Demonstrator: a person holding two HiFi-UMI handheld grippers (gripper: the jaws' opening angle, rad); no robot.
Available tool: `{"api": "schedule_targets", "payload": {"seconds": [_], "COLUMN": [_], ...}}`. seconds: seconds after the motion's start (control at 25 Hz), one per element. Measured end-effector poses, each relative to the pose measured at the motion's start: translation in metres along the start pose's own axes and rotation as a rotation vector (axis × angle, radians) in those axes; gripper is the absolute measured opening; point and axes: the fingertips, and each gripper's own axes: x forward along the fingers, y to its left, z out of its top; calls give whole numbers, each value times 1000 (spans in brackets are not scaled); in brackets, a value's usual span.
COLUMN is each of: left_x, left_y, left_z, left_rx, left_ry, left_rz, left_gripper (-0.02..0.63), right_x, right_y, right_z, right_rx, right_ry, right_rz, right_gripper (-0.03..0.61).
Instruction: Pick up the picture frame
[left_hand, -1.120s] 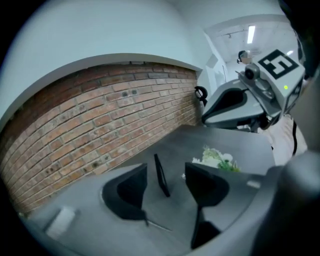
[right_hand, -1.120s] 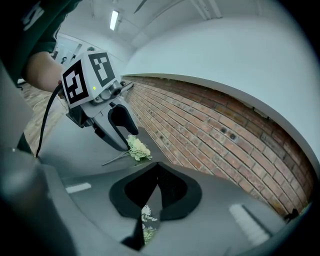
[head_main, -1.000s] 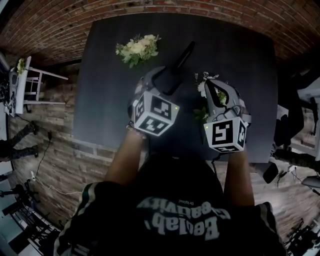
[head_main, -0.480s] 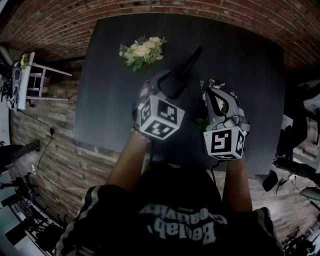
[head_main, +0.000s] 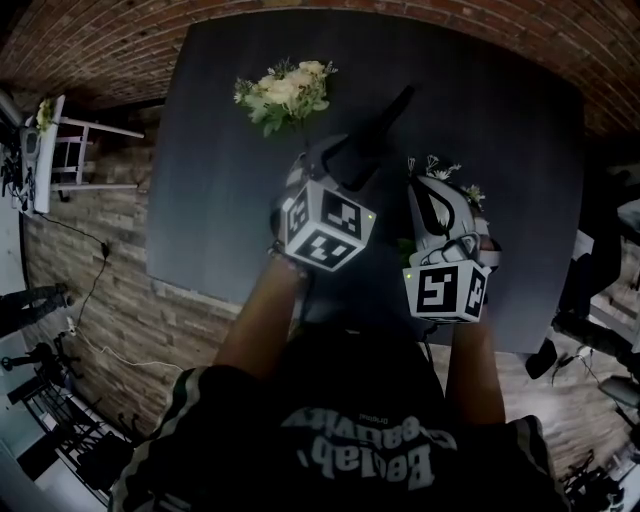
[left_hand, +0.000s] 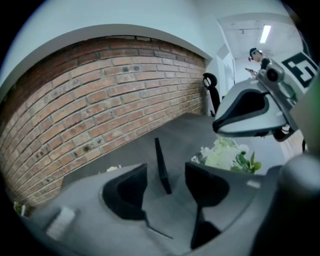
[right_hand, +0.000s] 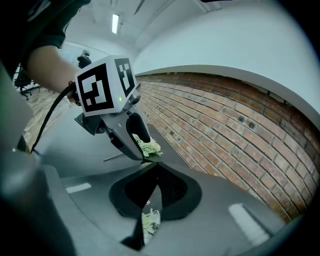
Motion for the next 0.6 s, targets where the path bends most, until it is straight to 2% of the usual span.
{"api": "schedule_targets", "payload": {"seconds": [0.6], "left_x": [53], "left_y": [8], "left_z": [-23], "left_rx": [-43], "left_ry": [63], "left_rz": [-48], "left_gripper": [236], "right_x": [37], "right_y": [-10], "right_z": [-27], "right_rx": [11], "right_ry": [53], "right_rz": [27], "right_gripper": [6]}}
